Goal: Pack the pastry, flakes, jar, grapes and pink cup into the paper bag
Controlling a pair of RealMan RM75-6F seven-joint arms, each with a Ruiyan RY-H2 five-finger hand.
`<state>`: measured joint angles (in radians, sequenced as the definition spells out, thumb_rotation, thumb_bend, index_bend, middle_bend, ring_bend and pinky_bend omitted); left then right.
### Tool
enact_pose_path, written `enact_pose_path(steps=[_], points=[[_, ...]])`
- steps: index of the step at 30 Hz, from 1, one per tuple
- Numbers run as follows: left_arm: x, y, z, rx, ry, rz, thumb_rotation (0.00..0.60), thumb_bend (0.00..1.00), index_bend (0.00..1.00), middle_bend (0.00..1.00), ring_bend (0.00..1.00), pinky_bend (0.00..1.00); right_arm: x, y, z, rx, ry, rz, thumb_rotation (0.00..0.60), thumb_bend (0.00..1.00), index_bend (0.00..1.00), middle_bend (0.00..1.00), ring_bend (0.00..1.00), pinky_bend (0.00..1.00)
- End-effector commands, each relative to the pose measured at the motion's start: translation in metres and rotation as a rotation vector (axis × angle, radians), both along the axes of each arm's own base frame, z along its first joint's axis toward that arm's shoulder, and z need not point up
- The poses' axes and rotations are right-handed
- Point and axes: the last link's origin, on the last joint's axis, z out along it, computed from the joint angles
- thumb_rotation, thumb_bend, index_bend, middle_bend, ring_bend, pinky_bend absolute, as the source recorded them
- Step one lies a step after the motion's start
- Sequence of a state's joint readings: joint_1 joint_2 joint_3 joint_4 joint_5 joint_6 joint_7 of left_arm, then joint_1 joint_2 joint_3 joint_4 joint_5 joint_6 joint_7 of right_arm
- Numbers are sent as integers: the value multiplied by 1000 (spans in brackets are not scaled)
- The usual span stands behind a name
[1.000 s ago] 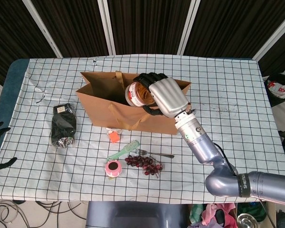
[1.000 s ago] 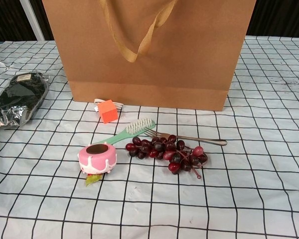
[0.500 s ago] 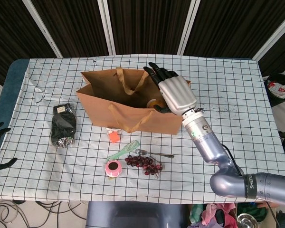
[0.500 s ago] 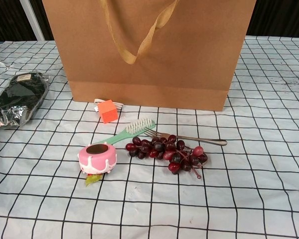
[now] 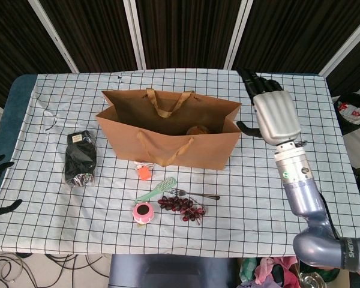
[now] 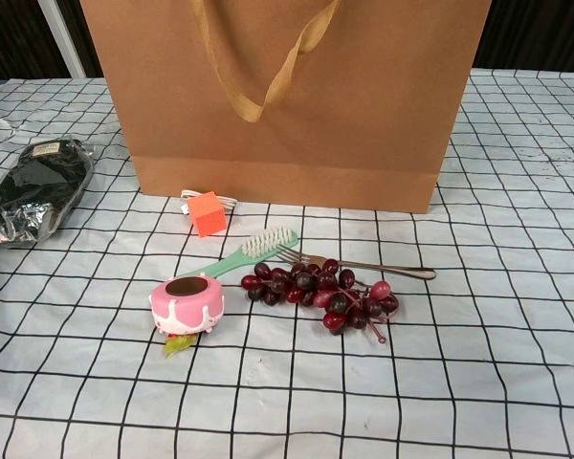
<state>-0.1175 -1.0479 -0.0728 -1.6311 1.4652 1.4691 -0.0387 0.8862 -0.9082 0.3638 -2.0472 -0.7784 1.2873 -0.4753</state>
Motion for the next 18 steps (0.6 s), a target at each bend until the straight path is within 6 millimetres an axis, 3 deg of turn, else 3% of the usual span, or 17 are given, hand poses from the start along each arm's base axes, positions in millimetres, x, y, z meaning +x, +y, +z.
enact_pose_path(steps=[1, 6, 11, 18], points=[[0, 0, -1, -6, 2, -1, 600, 33, 199, 77, 18, 122, -45, 21, 12, 38, 95, -178, 600, 139, 65, 154, 245, 236], [1, 2, -1, -2, -6, -4, 600, 33, 178, 77, 17, 123, -94, 54, 2, 218, 190, -387, 600, 142, 65, 155, 245, 236], [0, 2, -1, 1, -9, -6, 600, 33, 175, 78, 17, 123, -120, 83, -26, 373, 232, -441, 600, 143, 60, 145, 238, 236], [-1, 2, 0, 2, -7, -3, 600, 33, 159, 78, 17, 123, -122, 104, -76, 457, 177, -322, 600, 143, 67, 141, 235, 236]])
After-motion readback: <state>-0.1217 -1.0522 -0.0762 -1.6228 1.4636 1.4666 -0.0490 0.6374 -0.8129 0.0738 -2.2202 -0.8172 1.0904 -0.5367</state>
